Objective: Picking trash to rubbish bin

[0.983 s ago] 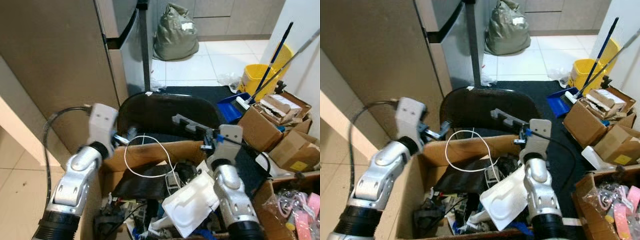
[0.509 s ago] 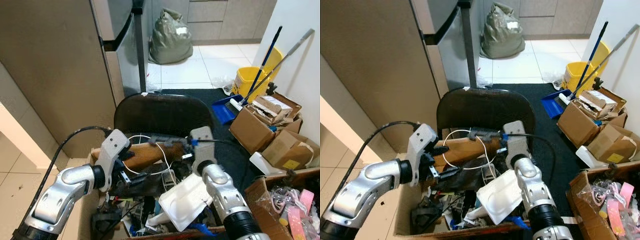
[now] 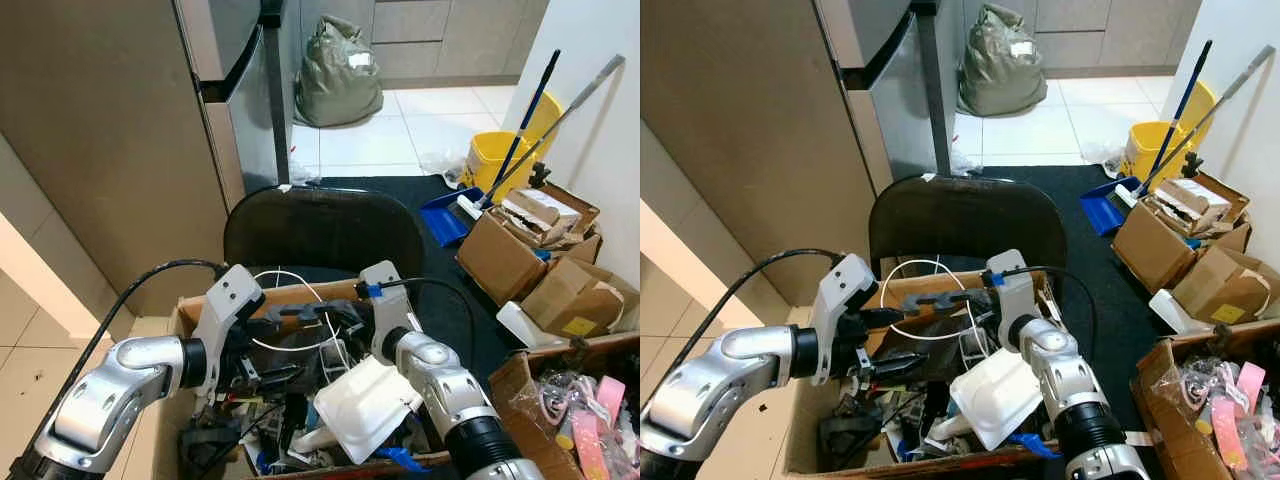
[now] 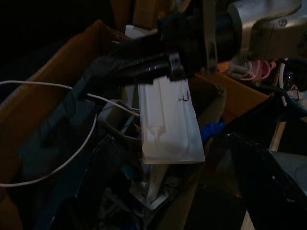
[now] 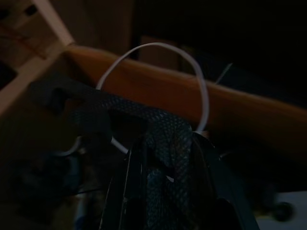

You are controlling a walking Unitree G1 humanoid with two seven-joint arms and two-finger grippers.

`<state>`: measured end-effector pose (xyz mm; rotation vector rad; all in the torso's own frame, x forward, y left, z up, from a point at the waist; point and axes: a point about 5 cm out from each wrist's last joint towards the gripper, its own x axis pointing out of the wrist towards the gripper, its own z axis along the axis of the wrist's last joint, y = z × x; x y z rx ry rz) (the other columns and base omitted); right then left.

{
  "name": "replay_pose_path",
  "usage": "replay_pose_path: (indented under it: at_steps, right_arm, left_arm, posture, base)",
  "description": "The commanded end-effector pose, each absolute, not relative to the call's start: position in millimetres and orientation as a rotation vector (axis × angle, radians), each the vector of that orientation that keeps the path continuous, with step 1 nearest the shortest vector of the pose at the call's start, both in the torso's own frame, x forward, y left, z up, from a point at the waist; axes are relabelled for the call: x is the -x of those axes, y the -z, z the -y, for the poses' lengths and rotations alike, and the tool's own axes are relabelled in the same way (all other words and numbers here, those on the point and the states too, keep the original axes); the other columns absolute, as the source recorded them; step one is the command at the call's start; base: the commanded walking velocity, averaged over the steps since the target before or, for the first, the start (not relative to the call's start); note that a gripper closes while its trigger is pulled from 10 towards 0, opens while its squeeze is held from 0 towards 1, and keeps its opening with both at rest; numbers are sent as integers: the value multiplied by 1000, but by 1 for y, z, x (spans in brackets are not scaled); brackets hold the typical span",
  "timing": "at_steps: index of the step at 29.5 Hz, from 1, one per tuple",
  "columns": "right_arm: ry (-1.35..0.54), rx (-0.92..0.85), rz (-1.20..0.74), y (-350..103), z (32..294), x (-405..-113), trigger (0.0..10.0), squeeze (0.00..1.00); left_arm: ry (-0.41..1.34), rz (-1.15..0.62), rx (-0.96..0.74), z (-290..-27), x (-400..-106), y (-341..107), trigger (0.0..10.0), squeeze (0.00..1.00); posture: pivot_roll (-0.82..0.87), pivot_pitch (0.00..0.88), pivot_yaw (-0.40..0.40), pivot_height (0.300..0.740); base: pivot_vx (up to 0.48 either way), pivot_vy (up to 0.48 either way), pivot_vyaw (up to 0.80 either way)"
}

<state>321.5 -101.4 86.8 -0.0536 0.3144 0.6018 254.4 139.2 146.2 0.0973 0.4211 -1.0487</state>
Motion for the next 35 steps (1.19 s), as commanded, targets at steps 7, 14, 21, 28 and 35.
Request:
replay_pose_path:
  at_steps: [7, 14, 21, 28, 35]
  right_arm:
    - [-703, -11, -325, -88, 75, -313, 10000, 0]
    - [-818, 13, -316, -87, 51, -304, 10000, 0]
    - [-801, 16, -295, -87, 41, -304, 10000, 0]
    - [-801, -2, -287, -88, 37, -307, 10000, 0]
    - [-723, -1, -247, -90, 40, -314, 10000, 0]
  left_arm:
    - [1043, -457, -121, -143, -250, -146, 10000, 0]
    - [1023, -457, -135, -143, -251, -145, 10000, 0]
    - [1003, -540, -162, -145, -246, -143, 10000, 0]
    - [977, -571, -155, -144, -245, -145, 10000, 0]
    - [971, -589, -160, -142, -242, -145, 10000, 0]
  posture:
    - [62, 129, 64, 740]
    - [66, 130, 57, 740]
    - [71, 131, 53, 740]
    - [72, 132, 53, 740]
    - [72, 132, 50, 740]
  base:
    - [0, 0, 0]
    - [0, 0, 0]
    - [0, 0, 0]
    - [0, 0, 0]
    - [0, 0, 0]
